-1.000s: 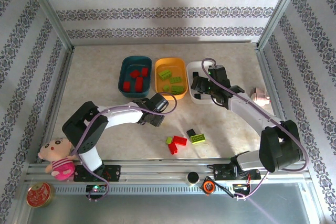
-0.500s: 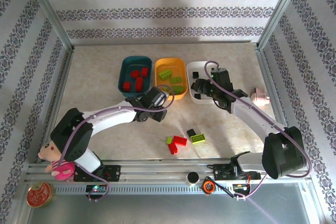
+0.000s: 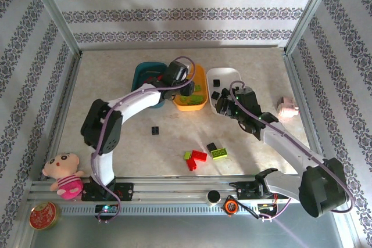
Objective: Sort the legos into containers by color
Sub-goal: Place the lego in the container.
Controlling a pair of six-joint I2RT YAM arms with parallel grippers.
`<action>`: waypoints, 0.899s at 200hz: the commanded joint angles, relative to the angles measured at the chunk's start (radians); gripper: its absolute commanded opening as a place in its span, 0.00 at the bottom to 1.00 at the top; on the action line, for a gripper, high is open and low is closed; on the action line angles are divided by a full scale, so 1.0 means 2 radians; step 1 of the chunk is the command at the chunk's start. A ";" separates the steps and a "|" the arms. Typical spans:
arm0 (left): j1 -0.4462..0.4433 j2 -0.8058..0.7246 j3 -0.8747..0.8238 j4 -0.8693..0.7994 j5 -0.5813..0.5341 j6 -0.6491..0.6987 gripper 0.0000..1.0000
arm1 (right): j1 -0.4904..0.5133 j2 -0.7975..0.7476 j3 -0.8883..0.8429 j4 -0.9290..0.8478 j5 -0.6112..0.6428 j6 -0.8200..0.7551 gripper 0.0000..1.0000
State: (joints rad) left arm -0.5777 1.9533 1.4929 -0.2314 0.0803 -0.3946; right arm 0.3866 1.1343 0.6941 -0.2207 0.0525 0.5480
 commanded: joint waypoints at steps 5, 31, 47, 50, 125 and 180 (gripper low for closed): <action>0.013 0.042 0.046 -0.004 0.025 -0.028 0.41 | 0.017 -0.033 -0.023 -0.017 -0.001 0.006 0.83; 0.018 0.074 0.086 -0.019 0.037 -0.035 0.53 | 0.031 -0.057 -0.040 -0.027 -0.023 0.000 0.84; 0.018 0.074 0.088 -0.012 0.044 -0.039 0.64 | 0.038 -0.067 -0.045 -0.037 -0.029 -0.004 0.84; 0.018 0.072 0.089 -0.010 0.045 -0.040 0.66 | 0.040 -0.068 -0.046 -0.038 -0.029 -0.003 0.84; 0.017 -0.133 -0.107 0.081 0.056 -0.067 0.82 | 0.087 -0.050 -0.016 -0.005 -0.079 -0.036 0.84; 0.036 -0.388 -0.332 0.035 -0.048 -0.069 0.91 | 0.176 0.089 0.052 0.047 -0.098 -0.067 0.84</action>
State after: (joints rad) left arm -0.5446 1.3357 0.9600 -0.0902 0.1112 -0.5220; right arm 0.6739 1.1980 0.7193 -0.2012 -0.1001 0.4664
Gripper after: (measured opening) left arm 0.896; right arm 0.841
